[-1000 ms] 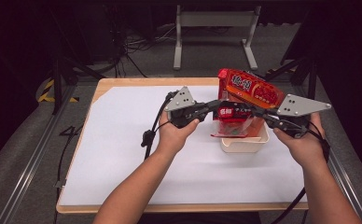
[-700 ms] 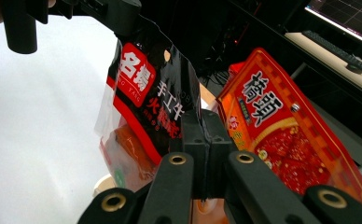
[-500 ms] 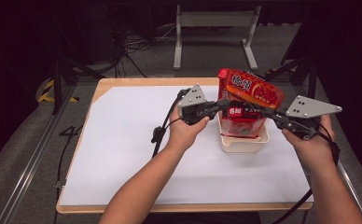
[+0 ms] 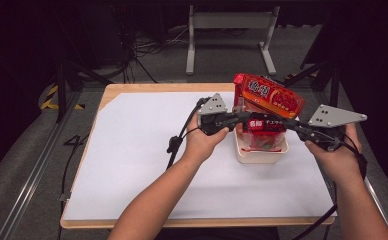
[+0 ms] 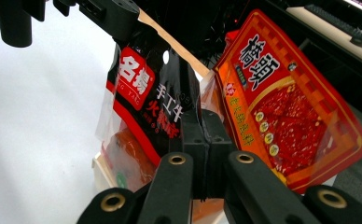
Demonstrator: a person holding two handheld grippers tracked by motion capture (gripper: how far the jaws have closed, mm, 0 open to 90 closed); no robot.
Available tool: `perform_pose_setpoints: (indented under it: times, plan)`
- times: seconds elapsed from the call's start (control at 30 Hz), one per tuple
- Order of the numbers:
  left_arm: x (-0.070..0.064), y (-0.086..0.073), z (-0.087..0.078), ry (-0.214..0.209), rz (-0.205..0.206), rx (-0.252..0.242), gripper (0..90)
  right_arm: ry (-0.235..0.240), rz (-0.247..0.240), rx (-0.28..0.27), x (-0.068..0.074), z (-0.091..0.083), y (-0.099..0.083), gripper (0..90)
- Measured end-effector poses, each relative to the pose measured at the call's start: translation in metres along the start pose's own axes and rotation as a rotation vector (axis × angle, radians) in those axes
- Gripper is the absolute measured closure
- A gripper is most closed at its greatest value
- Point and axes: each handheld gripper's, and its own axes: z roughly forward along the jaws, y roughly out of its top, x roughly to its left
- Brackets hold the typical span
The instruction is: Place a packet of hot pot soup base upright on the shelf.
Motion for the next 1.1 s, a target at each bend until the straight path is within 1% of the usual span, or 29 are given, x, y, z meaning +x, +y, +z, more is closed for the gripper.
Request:
perform_pose_setpoints:
  times: [0.13, 0.53, 0.67, 0.77, 0.87, 0.93, 1.0, 1.07, 1.1]
  plan:
    - [0.001, -0.003, 0.003, -0.006, -0.013, 0.015, 90.0, 0.002, 0.012, 0.012, 0.0, 0.001, -0.004, 90.0]
    - [0.003, -0.016, 0.012, -0.014, -0.029, 0.065, 90.0, 0.021, 0.066, 0.044, 0.002, 0.007, -0.018, 88.8]
    - [0.003, -0.018, 0.015, -0.016, -0.019, 0.086, 90.0, 0.024, 0.079, 0.05, 0.003, 0.008, -0.024, 88.5]
    - [0.002, -0.02, 0.016, -0.01, -0.016, 0.097, 90.0, 0.025, 0.087, 0.056, 0.003, 0.008, -0.026, 88.3]
    - [0.003, -0.021, 0.018, -0.015, -0.017, 0.101, 89.7, 0.024, 0.09, 0.062, 0.005, 0.008, -0.028, 87.8]
    - [0.003, -0.023, 0.018, -0.017, -0.016, 0.115, 89.5, 0.025, 0.092, 0.061, 0.005, 0.007, -0.029, 87.6]
    - [0.003, -0.024, 0.02, -0.015, -0.018, 0.123, 88.2, 0.028, 0.099, 0.062, 0.005, 0.007, -0.03, 87.1]
    - [0.004, -0.026, 0.021, -0.01, -0.031, 0.121, 81.0, 0.029, 0.106, 0.072, 0.005, 0.006, -0.032, 86.6]
    - [0.004, -0.027, 0.022, -0.015, -0.036, 0.117, 78.7, 0.025, 0.104, 0.077, 0.005, 0.006, -0.033, 86.6]
